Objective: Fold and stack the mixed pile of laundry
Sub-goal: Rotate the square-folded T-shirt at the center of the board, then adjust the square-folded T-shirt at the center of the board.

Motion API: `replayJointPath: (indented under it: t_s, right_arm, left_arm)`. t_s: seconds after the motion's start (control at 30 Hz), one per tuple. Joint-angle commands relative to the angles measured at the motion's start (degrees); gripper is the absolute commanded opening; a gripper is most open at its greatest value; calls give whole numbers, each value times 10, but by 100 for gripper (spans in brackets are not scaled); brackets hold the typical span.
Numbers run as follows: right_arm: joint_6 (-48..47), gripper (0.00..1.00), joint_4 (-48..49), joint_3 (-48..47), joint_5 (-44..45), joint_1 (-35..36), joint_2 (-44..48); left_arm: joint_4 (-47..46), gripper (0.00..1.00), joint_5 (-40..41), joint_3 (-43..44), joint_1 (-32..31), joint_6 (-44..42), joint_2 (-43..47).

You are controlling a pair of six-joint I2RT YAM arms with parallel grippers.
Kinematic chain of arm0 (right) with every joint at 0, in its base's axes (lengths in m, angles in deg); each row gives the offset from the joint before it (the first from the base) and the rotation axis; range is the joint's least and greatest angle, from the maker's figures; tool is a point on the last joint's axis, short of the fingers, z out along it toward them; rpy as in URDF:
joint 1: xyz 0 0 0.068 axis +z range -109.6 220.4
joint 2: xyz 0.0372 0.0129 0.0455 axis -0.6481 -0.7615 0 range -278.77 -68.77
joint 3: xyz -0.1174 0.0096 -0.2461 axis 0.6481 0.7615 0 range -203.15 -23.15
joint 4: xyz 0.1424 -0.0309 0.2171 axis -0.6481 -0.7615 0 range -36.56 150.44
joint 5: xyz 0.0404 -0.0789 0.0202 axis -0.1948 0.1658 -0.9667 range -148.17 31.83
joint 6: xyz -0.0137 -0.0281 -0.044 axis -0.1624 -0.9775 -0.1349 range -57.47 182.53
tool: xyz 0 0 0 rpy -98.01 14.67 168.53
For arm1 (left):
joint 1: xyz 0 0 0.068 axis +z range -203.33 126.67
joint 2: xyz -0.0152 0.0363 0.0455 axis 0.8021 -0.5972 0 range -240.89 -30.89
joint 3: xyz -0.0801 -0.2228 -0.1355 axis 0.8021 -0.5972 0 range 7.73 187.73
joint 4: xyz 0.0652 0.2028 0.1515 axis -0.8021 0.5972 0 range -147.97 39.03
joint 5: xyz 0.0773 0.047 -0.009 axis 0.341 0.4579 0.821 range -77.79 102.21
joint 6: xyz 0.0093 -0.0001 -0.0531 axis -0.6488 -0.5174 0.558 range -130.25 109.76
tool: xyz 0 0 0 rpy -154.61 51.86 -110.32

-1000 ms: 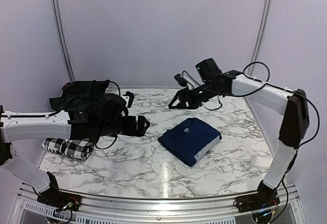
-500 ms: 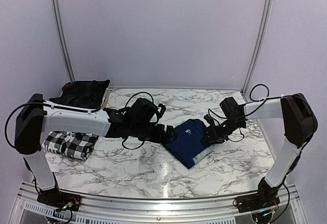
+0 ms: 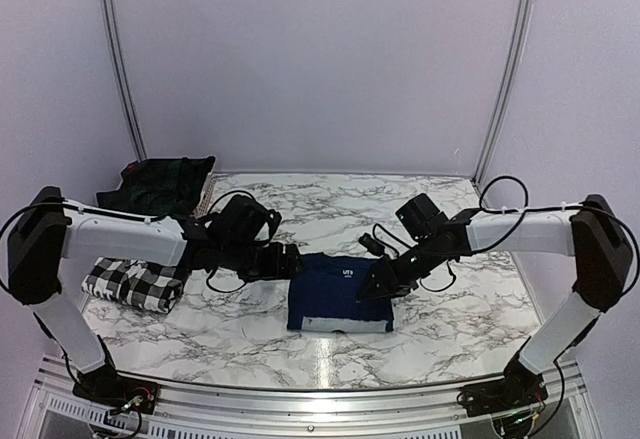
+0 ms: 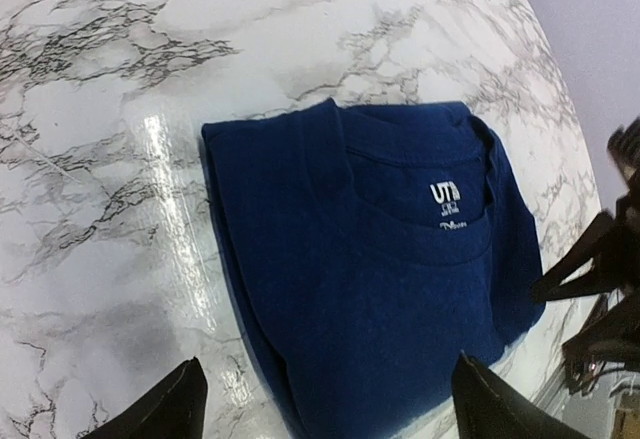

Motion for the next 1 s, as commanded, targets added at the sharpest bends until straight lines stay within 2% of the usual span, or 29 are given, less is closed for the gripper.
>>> replayJointPath:
  t_s: [0.0,0.23,0.4,0.47,0.6,0.73,0.83,0.97]
  right_arm:
    - [-1,46,-41,-10,7,-15,68]
    - [58,37,44,118,-71,-10,133]
    - [67,35,106,185,-74,-29,90]
    - [70,33,108,240,-81,-75,68]
    - [52,34,45,214,-85,-78,116]
    - [29,36,-27,135,-63,-80,158]
    - [23,37,-33,66,-19,-78,161]
    - [-5,36,-42,-33,44,-46,107]
  left_arm:
    - [4,83,-56,-16,-9,0,29]
    - [-19,56,-141,-5,-42,-17,-7]
    - [-39,49,-140,-6,-39,6,-59]
    - [-29,47,-109,-29,-20,30,-66]
    - [-55,59,-73,-73,-9,46,0]
    - [-81,71,-59,-118,5,80,47]
    - [-86,74,-71,-125,7,89,38]
    - [-135,75,-71,-150,21,142,50]
